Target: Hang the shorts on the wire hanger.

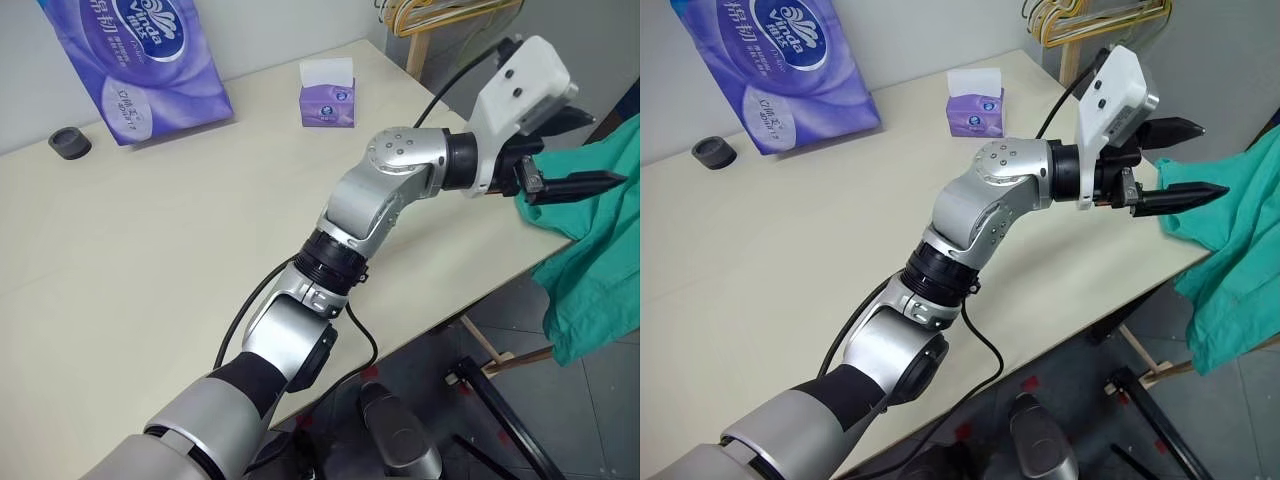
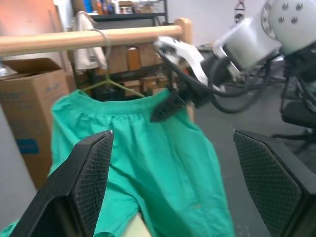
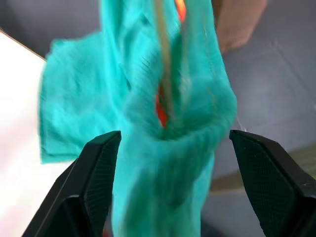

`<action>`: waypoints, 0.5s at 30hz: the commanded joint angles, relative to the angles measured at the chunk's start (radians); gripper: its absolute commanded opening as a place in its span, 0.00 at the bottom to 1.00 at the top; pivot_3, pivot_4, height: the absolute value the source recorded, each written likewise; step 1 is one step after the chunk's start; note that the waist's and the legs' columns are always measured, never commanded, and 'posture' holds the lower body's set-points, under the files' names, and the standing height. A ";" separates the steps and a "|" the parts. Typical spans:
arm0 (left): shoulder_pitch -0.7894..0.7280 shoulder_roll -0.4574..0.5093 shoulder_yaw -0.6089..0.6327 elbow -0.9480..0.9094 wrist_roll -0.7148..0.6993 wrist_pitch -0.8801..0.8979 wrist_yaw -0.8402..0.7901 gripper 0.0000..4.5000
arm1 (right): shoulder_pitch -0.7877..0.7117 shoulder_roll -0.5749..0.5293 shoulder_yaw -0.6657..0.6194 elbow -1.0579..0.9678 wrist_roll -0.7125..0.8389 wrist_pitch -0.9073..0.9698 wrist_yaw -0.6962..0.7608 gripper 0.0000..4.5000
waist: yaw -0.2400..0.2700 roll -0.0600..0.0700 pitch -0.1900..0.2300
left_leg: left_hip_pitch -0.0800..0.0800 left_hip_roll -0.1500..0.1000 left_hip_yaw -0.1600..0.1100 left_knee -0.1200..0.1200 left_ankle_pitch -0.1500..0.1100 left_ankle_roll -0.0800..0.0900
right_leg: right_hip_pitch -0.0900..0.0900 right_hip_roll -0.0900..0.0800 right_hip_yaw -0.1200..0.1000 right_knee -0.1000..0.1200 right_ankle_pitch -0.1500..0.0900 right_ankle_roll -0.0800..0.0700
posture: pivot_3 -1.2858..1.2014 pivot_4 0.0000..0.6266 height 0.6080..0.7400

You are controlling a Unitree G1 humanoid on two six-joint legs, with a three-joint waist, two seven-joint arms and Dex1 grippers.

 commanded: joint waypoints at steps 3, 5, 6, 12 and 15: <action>0.012 -0.021 -0.020 -0.040 -0.008 -0.025 -0.011 0.91 | -0.018 -0.084 -0.032 -0.145 0.096 0.008 -0.032 0.84 | 0.000 0.001 0.000 | 0.000 0.000 0.000 0.000 0.000 0.000 | 0.000 0.000 0.000 0.000 0.000 0.000 | 0.33 0.44 1.00; 0.026 -0.022 -0.030 -0.044 -0.009 -0.033 -0.022 0.91 | -0.033 -0.080 0.008 -0.237 0.187 0.008 -0.007 0.84 | -0.003 0.004 -0.001 | 0.000 0.000 0.001 0.000 0.000 0.000 | -0.001 0.000 0.001 0.000 0.000 0.000 | 0.34 0.41 1.00; 0.031 -0.022 -0.033 -0.046 -0.010 -0.037 -0.026 0.91 | -0.039 -0.071 0.016 -0.259 0.222 0.008 -0.008 0.84 | -0.005 0.003 -0.001 | 0.000 0.000 0.001 0.000 0.000 0.000 | -0.001 0.000 0.001 0.000 0.000 0.000 | 0.34 0.41 1.00; 0.066 0.004 -0.058 -0.029 0.023 -0.084 -0.039 0.91 | -0.036 0.014 0.119 -0.423 0.216 -0.095 0.018 0.84 | 0.000 0.013 -0.007 | 0.000 0.000 0.002 0.000 0.000 0.000 | -0.001 0.000 0.003 0.000 0.002 0.003 | 0.36 0.29 1.00; 0.082 0.012 -0.056 -0.020 0.040 -0.093 -0.016 0.91 | -0.010 0.022 0.176 -0.464 0.194 -0.169 0.056 0.84 | 0.005 0.015 -0.009 | -0.001 -0.002 0.004 0.001 0.000 0.000 | -0.003 -0.001 0.005 0.001 0.002 0.004 | 0.37 0.26 1.00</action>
